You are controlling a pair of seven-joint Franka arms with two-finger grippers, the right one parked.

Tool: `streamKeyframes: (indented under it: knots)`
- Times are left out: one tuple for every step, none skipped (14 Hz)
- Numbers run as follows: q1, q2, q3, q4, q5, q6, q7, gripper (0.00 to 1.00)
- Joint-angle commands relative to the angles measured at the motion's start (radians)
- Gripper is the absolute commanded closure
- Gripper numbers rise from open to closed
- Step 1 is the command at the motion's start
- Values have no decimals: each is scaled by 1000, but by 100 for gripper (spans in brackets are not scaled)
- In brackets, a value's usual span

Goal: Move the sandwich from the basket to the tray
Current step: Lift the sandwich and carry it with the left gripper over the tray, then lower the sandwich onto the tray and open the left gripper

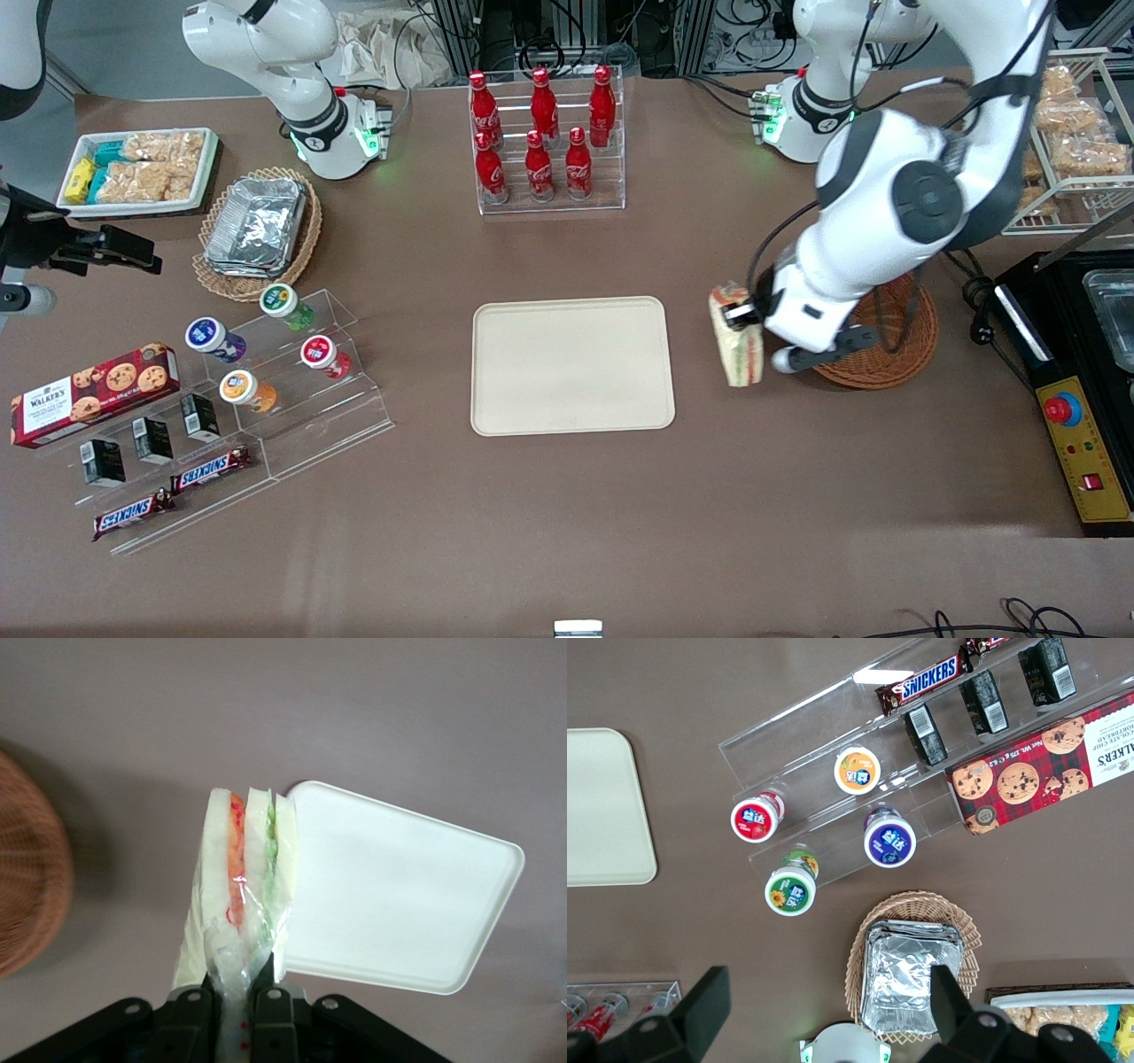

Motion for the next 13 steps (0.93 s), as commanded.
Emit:
streamKeyframes:
  knots:
    - [-65,97,5,24,11,90,-12,100]
    - [-79,133,5,22,18,126,-1,100]
    - [-95,179,5,25,56,164,-1,100]
    - [-108,215,5,25,97,210,-14,100]
    - [-128,240,5,24,111,232,-21,100]
    - [-138,253,7,23,113,233,-27,100]
    - [-142,271,7,25,125,238,-28,100]
    - [-145,300,7,28,149,252,-28,100]
    - [-160,323,7,25,174,276,-34,100]
    - [-177,338,10,25,179,287,-54,100]
    - [-179,346,10,25,191,290,-64,100]
    - [-179,357,10,27,221,295,-68,100]
    - [-181,371,10,27,234,315,-71,100]
